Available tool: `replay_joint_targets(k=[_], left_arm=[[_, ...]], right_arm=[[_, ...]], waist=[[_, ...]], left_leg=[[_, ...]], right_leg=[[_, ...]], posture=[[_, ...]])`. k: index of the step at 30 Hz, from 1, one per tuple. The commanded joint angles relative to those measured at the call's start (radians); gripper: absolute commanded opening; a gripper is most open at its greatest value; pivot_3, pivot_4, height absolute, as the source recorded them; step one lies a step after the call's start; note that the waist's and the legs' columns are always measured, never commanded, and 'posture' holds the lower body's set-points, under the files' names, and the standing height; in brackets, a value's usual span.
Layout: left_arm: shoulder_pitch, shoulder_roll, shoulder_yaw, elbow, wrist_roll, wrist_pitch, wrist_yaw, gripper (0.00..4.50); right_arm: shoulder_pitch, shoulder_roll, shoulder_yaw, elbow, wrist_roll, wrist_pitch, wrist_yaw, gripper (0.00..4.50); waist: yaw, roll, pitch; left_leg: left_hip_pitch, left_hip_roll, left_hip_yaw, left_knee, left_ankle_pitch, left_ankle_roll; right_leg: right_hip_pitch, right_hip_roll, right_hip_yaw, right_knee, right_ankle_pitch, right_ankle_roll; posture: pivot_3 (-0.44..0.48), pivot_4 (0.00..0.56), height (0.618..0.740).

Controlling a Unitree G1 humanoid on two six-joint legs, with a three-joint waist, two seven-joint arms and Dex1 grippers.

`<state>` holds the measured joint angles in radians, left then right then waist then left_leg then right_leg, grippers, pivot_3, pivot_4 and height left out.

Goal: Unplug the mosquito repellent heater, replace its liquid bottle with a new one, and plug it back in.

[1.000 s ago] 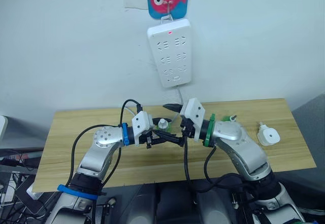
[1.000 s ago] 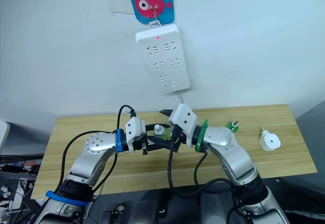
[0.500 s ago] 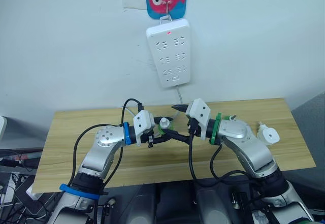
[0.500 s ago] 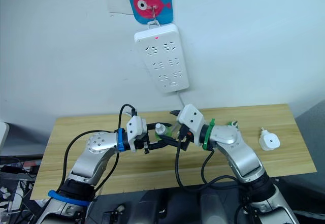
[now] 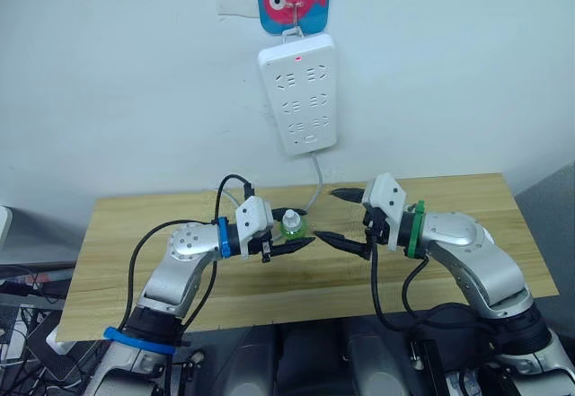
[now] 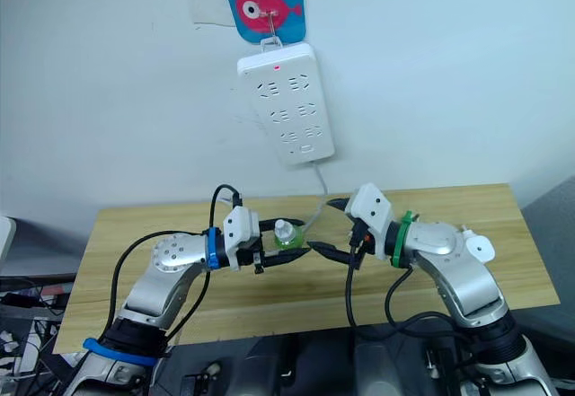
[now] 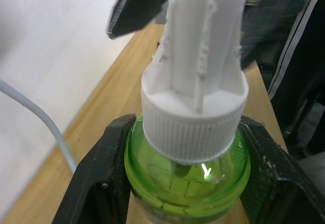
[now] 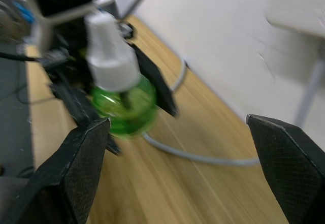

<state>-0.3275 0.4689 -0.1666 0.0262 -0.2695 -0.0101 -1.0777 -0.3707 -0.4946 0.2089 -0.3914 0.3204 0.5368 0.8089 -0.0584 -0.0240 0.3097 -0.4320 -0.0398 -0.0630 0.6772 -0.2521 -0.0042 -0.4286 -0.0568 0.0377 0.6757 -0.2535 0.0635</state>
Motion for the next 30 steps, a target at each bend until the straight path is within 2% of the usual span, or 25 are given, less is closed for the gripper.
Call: replay_joint_targets(k=[1,6,13,23,30], left_arm=[[-0.008,0.004,0.010,-0.006,-0.017,-0.001,-0.012,2.26],[0.002,0.007,0.007,-0.025,-0.019,0.008,-0.016,2.26],[0.021,0.011,0.002,-0.057,-0.020,0.018,-0.013,2.26],[0.039,0.012,0.003,-0.076,-0.020,0.017,-0.012,2.26],[0.041,0.009,0.004,-0.072,-0.021,0.021,-0.012,2.26]], right_arm=[[-0.031,0.056,0.046,-0.032,0.007,-0.010,-0.016,4.49],[-0.059,0.132,0.084,0.005,-0.042,-0.019,-0.079,4.49],[-0.040,0.145,0.089,0.025,-0.080,-0.035,-0.114,4.49],[0.001,-0.001,-0.050,-0.019,-0.006,0.005,-0.061,4.49],[0.013,-0.045,-0.043,-0.067,0.071,0.029,0.024,4.49]], waist=[[-0.002,0.000,0.000],[0.002,0.000,0.000],[0.002,0.000,0.000],[0.003,0.000,0.000],[0.001,0.000,0.000]], left_leg=[[0.000,0.000,0.000,0.000,0.000,0.000],[0.000,0.000,0.000,0.000,0.000,0.000],[0.000,0.000,-0.001,0.000,0.000,-0.001],[0.000,0.000,0.000,0.000,0.001,-0.001],[0.000,0.000,0.000,0.000,0.000,0.000]], right_leg=[[0.000,0.000,0.000,0.000,0.000,0.000],[0.000,0.000,0.000,0.000,0.000,0.000],[0.000,0.000,0.000,0.000,0.000,0.000],[0.001,0.000,0.000,-0.001,0.000,0.000],[0.000,0.000,0.000,0.000,0.000,0.000]], posture=[[-0.105,0.310,0.740],[-0.093,0.309,0.740],[-0.082,0.287,0.740],[-0.099,0.268,0.740],[-0.102,0.274,0.740]])
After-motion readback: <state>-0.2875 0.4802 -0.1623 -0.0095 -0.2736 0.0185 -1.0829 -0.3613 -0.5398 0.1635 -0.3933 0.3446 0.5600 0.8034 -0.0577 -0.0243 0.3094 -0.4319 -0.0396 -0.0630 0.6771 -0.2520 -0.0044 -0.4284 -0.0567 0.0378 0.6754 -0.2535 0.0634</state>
